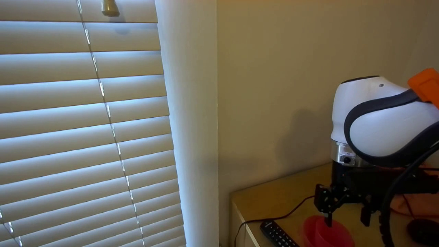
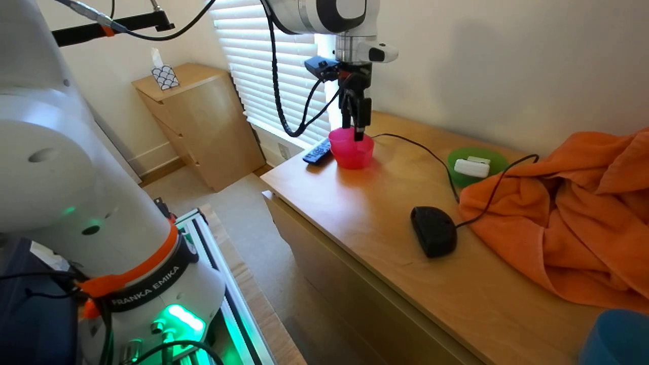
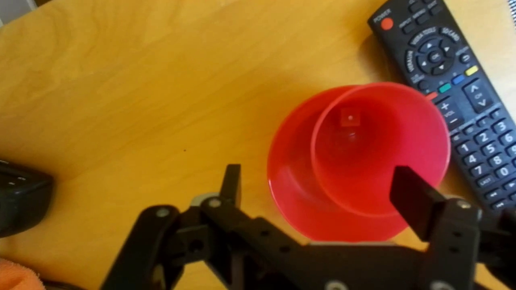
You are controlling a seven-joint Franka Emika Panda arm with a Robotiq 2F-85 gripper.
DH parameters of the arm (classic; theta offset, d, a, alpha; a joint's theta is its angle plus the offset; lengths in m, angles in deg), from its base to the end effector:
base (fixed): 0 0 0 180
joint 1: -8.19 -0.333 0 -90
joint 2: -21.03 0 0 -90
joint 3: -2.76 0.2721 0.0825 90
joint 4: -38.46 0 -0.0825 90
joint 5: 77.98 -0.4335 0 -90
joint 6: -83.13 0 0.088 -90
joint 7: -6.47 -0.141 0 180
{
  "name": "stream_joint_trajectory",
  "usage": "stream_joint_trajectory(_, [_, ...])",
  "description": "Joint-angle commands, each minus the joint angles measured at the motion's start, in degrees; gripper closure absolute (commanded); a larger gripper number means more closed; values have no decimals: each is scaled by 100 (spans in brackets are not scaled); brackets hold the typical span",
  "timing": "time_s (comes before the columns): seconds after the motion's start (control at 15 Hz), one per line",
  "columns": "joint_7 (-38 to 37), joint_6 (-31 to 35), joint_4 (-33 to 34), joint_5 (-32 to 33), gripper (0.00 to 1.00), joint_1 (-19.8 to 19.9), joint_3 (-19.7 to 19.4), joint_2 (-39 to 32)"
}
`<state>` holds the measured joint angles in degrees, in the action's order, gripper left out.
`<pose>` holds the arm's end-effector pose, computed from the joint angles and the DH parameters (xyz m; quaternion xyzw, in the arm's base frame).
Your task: Pick up the pink cup and put it on the right side of the top of the chest of drawers
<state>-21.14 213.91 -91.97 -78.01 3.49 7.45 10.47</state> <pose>0.5222 0.0885 0.1464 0.9834 -0.1579 -0.0865 0.0208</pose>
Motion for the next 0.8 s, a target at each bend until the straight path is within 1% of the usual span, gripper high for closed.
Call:
stream_joint_trajectory(0.0, [-62, -44, -13, -137, 38, -134, -52, -59])
stream_joint_trajectory(0.07, [-54, -52, -41, -174, 47, -135, -62, -76])
stream_joint_trajectory(0.2, [-54, -40, -76, -221, 56, -126, -84, -117])
stream_joint_trajectory(0.33, [-45, -8, -78, -272, 63, -125, -99, -187])
stream_joint_trajectory(0.4, [-40, 10, -71, -311, 60, -135, -96, -221])
stream_joint_trajectory(0.47, [-44, 54, -79, -348, 74, -149, -88, -225])
stream_joint_trajectory(0.53, [-39, 74, -82, -399, 85, -162, -71, -209])
stream_joint_trajectory(0.6, [-15, 82, -83, -465, 85, -170, -53, -182])
stream_joint_trajectory(0.73, [101, 62, -138, -636, 100, -160, -23, 34])
